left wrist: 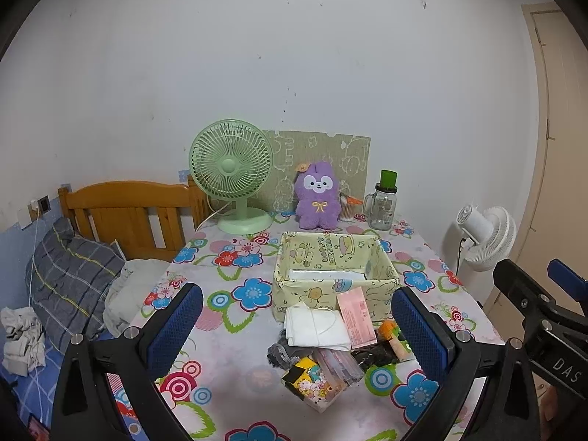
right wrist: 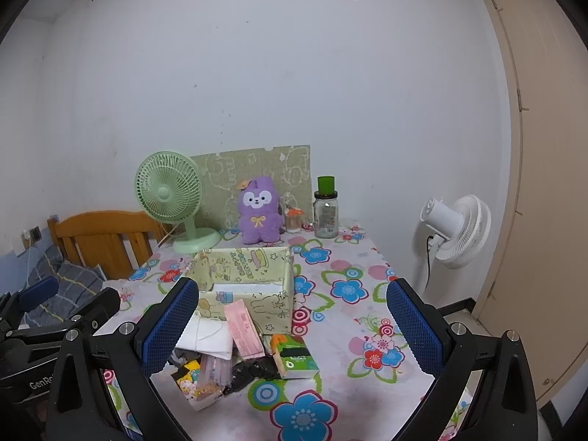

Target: Organize soft objects

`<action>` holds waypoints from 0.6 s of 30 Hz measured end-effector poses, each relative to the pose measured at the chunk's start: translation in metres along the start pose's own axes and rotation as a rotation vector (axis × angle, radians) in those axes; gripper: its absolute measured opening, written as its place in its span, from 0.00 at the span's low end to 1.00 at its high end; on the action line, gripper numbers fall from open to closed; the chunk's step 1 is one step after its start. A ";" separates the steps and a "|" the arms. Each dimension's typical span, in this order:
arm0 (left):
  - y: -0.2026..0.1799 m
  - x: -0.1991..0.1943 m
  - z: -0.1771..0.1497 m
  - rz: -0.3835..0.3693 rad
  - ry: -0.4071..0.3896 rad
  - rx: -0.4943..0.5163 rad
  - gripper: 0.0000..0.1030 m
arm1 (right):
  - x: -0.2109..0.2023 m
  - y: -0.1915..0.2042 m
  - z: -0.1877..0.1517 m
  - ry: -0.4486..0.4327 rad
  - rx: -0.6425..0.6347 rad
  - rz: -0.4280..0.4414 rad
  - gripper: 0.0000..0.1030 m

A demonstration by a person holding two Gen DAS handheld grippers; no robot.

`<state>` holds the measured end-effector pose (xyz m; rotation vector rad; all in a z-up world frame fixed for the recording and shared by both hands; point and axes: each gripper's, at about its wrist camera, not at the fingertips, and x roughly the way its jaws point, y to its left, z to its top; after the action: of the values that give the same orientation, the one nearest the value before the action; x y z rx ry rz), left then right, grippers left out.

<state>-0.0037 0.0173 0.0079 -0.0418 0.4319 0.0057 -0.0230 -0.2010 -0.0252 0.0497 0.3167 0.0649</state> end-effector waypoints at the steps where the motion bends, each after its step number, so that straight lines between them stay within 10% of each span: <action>1: 0.000 -0.001 0.000 0.000 -0.001 0.000 1.00 | 0.000 0.000 0.001 0.000 0.000 0.000 1.00; 18: 0.001 0.000 -0.001 0.002 0.001 0.007 1.00 | 0.003 -0.002 -0.002 0.015 0.012 -0.010 1.00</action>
<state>-0.0041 0.0181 0.0075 -0.0347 0.4326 0.0065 -0.0209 -0.2031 -0.0278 0.0592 0.3322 0.0531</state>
